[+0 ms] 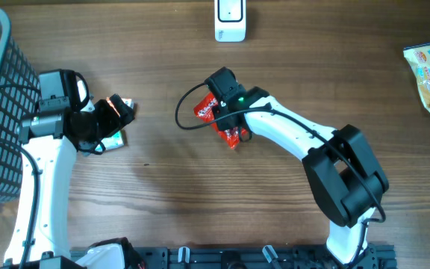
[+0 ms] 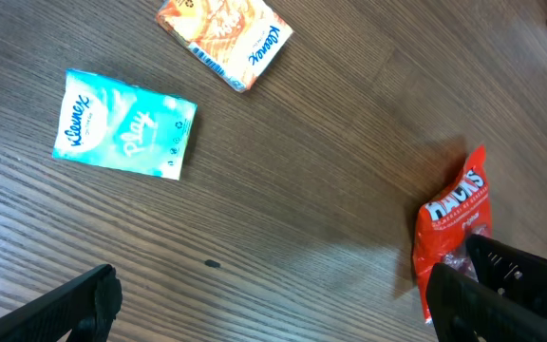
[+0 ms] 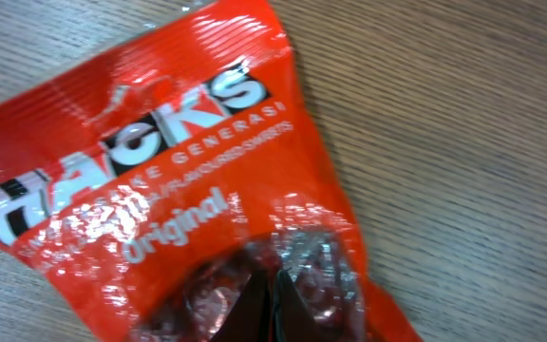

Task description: Scan the item barcode

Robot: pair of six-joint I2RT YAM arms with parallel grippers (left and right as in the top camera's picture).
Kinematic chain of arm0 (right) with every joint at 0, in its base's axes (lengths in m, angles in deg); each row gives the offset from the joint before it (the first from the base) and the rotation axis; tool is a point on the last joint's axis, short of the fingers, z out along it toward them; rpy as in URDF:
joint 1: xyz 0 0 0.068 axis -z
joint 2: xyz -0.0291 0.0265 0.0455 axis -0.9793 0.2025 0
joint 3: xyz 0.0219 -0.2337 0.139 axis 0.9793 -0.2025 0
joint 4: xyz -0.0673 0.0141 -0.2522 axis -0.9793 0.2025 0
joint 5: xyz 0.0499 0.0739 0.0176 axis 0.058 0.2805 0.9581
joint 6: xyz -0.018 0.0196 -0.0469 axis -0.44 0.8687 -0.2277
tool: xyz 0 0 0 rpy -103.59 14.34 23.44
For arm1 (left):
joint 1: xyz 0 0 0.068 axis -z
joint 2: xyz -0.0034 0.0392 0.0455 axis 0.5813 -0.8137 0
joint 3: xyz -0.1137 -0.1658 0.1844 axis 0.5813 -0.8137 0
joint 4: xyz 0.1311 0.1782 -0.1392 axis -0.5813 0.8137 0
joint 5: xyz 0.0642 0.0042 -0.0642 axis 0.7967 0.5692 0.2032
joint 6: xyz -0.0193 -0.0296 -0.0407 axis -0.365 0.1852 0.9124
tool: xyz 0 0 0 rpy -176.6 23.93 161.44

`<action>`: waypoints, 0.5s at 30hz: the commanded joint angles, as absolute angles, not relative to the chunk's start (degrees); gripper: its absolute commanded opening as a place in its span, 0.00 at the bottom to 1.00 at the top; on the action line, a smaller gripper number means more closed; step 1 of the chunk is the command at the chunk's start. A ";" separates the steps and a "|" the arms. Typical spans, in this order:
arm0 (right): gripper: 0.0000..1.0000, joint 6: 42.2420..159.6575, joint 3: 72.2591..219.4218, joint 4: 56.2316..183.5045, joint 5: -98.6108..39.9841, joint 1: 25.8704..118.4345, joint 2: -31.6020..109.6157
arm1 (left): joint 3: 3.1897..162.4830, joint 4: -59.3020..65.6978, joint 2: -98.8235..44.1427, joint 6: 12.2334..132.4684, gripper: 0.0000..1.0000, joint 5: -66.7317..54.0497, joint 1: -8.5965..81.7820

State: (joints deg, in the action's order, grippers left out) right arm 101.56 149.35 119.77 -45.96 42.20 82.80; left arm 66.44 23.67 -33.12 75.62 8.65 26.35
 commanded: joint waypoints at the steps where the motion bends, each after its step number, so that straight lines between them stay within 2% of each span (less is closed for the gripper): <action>1: 0.04 103.77 149.57 122.35 -44.54 43.16 84.24 | 66.92 23.71 -33.49 75.38 1.00 9.59 26.05; 8: 0.04 101.74 152.85 128.73 -42.74 43.14 77.27 | 66.92 23.67 -33.49 75.40 1.00 9.57 26.05; 10: 0.10 96.25 152.93 128.05 -37.46 43.07 75.48 | 66.92 23.47 -33.49 75.40 1.00 9.59 26.05; 11: 0.16 94.28 152.93 127.75 -35.88 42.83 75.10 | 66.92 23.25 -33.49 75.40 1.00 9.59 26.05; 12: 0.28 92.97 152.93 127.40 -35.86 42.42 75.10 | 66.92 23.03 -33.49 75.40 1.00 9.61 26.05; 14: 0.59 90.74 152.85 127.05 -37.63 41.21 75.74 | 66.92 22.81 -33.49 75.66 1.00 9.64 26.05; 15: 0.67 89.80 152.85 126.96 -39.01 40.49 76.17 | 66.92 22.77 -33.49 76.14 1.00 9.64 26.05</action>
State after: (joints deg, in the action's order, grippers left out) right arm 96.01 151.67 127.35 -39.53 42.55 76.48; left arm 66.44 23.16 -33.12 75.62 9.07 26.35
